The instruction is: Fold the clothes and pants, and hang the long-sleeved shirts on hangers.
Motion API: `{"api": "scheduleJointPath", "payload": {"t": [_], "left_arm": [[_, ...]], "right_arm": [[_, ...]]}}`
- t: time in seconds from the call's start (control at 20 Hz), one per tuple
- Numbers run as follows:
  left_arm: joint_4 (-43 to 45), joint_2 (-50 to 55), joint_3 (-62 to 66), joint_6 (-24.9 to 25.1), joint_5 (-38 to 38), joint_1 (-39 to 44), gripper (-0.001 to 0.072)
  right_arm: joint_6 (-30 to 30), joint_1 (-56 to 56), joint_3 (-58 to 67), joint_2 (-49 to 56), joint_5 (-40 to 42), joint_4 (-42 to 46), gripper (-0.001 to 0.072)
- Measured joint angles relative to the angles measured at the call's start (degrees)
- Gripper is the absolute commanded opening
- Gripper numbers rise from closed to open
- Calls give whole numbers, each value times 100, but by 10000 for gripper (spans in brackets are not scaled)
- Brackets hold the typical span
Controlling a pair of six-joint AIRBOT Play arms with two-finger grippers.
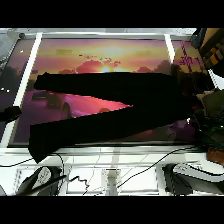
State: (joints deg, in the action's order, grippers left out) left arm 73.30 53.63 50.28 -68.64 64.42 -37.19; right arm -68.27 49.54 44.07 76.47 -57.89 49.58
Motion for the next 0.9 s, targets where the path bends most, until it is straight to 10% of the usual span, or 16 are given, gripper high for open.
{"api": "scheduleJointPath", "payload": {"t": [0.45, 0.5, 0.6, 0.9], "left_arm": [[323, 33, -111, 0, -542, -24, 11], [402, 33, -111, 2, -586, -28, 48], [553, 50, -116, 2, -632, -28, 547], [730, 393, -125, 0, -280, -28, 599]], "right_arm": [[-1346, -1106, 13, 2, 1169, 614, 597], [-1585, -1158, 15, 0, 1292, 748, 597], [-1917, -1217, 17, 0, 1410, 962, 598], [-2540, -1272, 210, 0, 1019, 1491, 598]]}}
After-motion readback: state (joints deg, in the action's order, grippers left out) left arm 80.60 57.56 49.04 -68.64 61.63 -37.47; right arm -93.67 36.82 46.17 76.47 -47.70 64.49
